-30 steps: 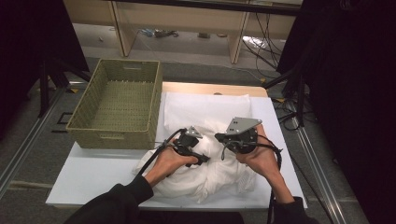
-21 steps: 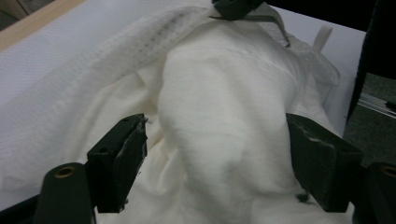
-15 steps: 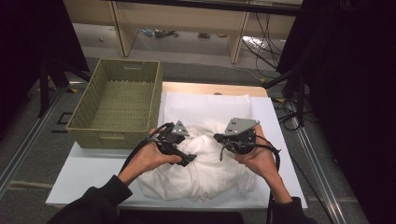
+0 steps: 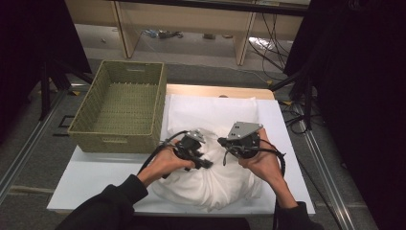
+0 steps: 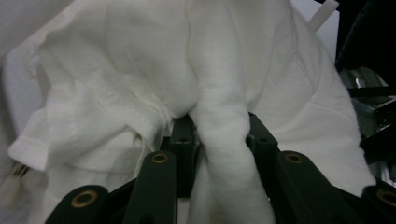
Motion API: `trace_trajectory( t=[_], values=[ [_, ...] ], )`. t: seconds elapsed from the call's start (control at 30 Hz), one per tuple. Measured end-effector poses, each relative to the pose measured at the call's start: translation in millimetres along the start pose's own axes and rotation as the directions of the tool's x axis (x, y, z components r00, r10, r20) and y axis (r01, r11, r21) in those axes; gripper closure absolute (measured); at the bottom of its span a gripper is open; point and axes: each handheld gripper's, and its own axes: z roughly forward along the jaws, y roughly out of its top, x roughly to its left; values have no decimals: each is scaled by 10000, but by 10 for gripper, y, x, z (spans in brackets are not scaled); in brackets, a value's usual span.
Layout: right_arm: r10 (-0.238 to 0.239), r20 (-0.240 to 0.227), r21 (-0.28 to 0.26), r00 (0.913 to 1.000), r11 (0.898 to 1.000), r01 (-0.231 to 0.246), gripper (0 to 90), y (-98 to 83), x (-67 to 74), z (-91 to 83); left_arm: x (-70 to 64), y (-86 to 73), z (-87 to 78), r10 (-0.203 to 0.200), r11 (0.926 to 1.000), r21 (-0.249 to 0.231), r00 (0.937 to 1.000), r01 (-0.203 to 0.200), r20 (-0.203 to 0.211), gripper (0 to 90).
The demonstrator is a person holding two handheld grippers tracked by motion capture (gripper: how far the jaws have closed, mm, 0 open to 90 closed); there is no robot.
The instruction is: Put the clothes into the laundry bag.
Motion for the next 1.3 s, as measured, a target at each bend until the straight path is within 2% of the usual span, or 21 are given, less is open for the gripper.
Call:
trace_trajectory(
  t=[0.07, 0.1, 0.17, 0.2, 0.23, 0.3, 0.4, 0.43, 0.53, 0.57, 0.63, 0.7, 0.73, 0.87, 0.93, 0.97, 1.0, 1.07, 1.1, 1.17, 1.3],
  values=[
    [-128, -116, 60, 9999, 9999, 129, 900, 25, 31, -4, -102, 73, 50, 118, 9999, -111, 9988, -123, -470, 705],
    [-230, -207, 49, 9995, 9997, 231, 900, 39, 53, -11, -57, 113, 48, 615, 9979, 232, 9948, -598, -811, 707],
    [-322, -277, -15, 9991, 9995, 322, 900, 43, 90, -34, 62, 137, 75, 513, 9987, 83, 9905, -506, -1278, 711],
    [-360, -251, -37, 9990, 9993, 359, 900, 38, 91, -39, 113, 131, 113, -54, 9995, -309, 9887, 8, -1501, 709],
    [-245, -284, -17, 9993, 9997, 245, 900, 32, 101, -51, 228, 122, 131, -120, 9995, -300, 9885, 75, -1507, 701],
    [-241, -300, -72, 9993, 9997, 239, 900, 13, 93, -65, 423, 38, 175, -1993, 9754, -1189, 9732, 1857, -1150, 604],
    [-208, -304, -43, 9993, 9998, 207, 900, -13, 87, -64, 401, 4, 92, -2010, 9728, -1381, 9738, 1858, -1058, 471],
    [-57, -316, 34, 9995, 10000, 58, 900, -35, 86, -56, 357, -13, 29, -1821, 9768, -1336, 9773, 1672, -1082, 321],
    [-131, -276, 20, 9995, 9999, 132, 900, -57, 78, -45, 243, -55, -254, -1190, 9869, -1159, 9914, 1122, -535, 219],
    [-57, -253, 46, 9997, 10000, 58, 900, -61, 85, -48, 198, -145, -502, -1125, 9822, -1602, 9898, 976, -868, 228],
    [-80, -242, 29, 9997, 10000, 81, 900, -59, 84, -52, 187, -197, -598, -1106, 9841, -1533, 9851, 900, -1314, 220],
    [-51, -206, -4, 9998, 10000, 51, 900, -45, 85, -61, 213, -294, -720, -642, 9956, -786, 9798, 501, -1892, 178],
    [-132, -156, -20, 9998, 9999, 132, 900, -41, 86, -62, 244, -384, -744, -845, 9955, -603, 9756, 737, -2028, 165],
    [-112, -147, 46, 9998, 9999, 113, 900, -8, 135, -56, 430, -641, -553, -1863, 9824, -509, 9623, 1798, -1979, 171],
    [-296, -161, 127, 9994, 9995, 298, 900, 14, 168, -26, 561, -717, -327, -2898, 9559, -759, 9531, 2837, -876, 206],
    [-355, -206, 175, 9992, 9992, 358, 900, 19, 181, -5, 575, -725, -252, -3217, 9443, -887, 9457, 3168, -471, 325],
    [-396, -232, 159, 9989, 9991, 399, 900, 20, 187, 18, 542, -703, -194, -2977, 9508, -985, 9542, 2937, -283, 490],
    [-424, -239, 186, 9988, 9989, 429, 900, 15, 182, 46, 380, -581, -148, -1770, 9788, -1114, 9835, 1720, -366, 679],
    [-412, -270, 192, 9988, 9989, 418, 900, 9, 178, 54, 275, -486, -140, -1378, 9823, -1314, 9902, 1334, -245, 727],
    [-244, -353, 195, 9991, 9995, 251, 900, 12, 198, 40, 80, -272, -112, -893, 9833, -1601, 9960, 867, -89, 804],
    [-417, -197, 29, 9989, 9991, 418, 900, 27, 205, -11, 89, -58, 25, -736, 9842, -1654, 9957, 634, -563, 812]
  ],
)
